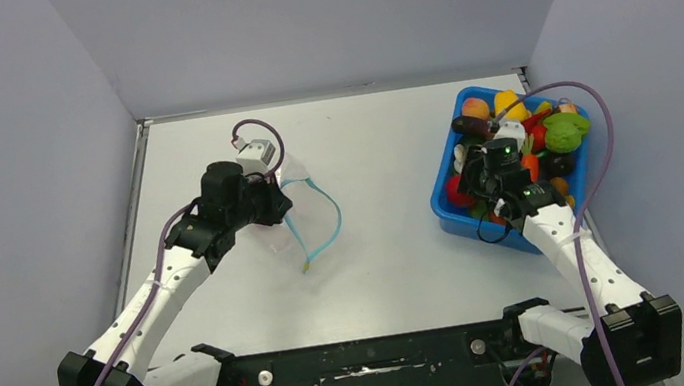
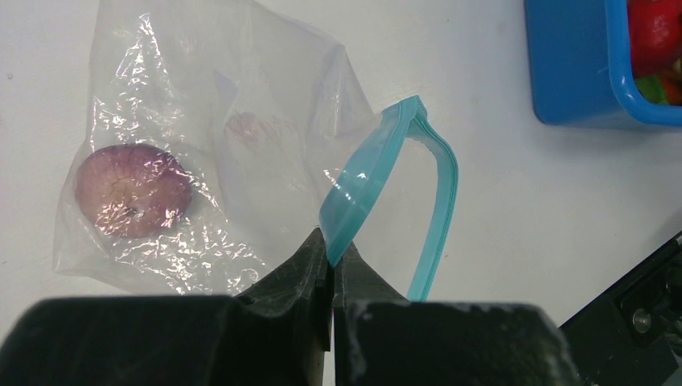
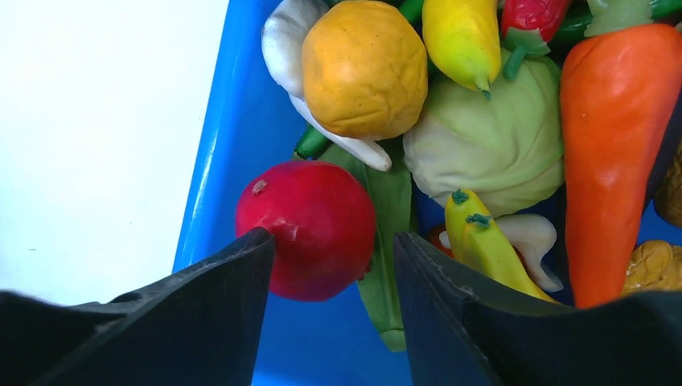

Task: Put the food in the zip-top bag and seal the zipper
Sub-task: Pick up the fake fruit from the bin.

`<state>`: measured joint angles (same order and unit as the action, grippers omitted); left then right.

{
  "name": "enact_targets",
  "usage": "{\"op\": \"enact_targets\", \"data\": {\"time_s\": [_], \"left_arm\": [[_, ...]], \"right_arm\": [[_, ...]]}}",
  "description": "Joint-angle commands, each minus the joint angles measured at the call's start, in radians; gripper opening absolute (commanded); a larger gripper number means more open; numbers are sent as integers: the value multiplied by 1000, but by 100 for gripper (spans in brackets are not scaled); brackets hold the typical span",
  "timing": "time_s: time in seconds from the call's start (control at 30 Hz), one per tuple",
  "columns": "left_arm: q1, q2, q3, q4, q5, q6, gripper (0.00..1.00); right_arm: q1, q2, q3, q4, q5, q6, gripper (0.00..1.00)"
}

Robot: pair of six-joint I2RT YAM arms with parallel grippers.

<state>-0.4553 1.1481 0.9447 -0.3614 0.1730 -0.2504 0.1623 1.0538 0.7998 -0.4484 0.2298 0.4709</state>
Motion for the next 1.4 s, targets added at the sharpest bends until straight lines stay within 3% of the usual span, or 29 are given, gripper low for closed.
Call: {"op": "enact_targets", "data": {"time_s": [0.0,0.17,0.4,0.67,1.07,1.23,1.37], "left_arm": [[7,-11,11,67,13,-4,0],[8,-13,10,67,7,-4,0],[7,-13,9,69,16,-3,0],[7,-19,9,66,15,-1,0],[9,-27,11,65,10,0,0],[9,-30,10,65,8,0,0],[9,-28,9,64,9,1,0]], "right_arm": [[-3,-22,9,-22,10,-35,62],[-1,12,27,-25,-115,-157,76],[0,36,21,21,-162,-146,77],[0,87,15,59,-174,-153,88],[-1,164,19,110,-103,-206,88],[0,170,14,130,-96,-240,82],[0,148,12,127,-97,-259,71]]}}
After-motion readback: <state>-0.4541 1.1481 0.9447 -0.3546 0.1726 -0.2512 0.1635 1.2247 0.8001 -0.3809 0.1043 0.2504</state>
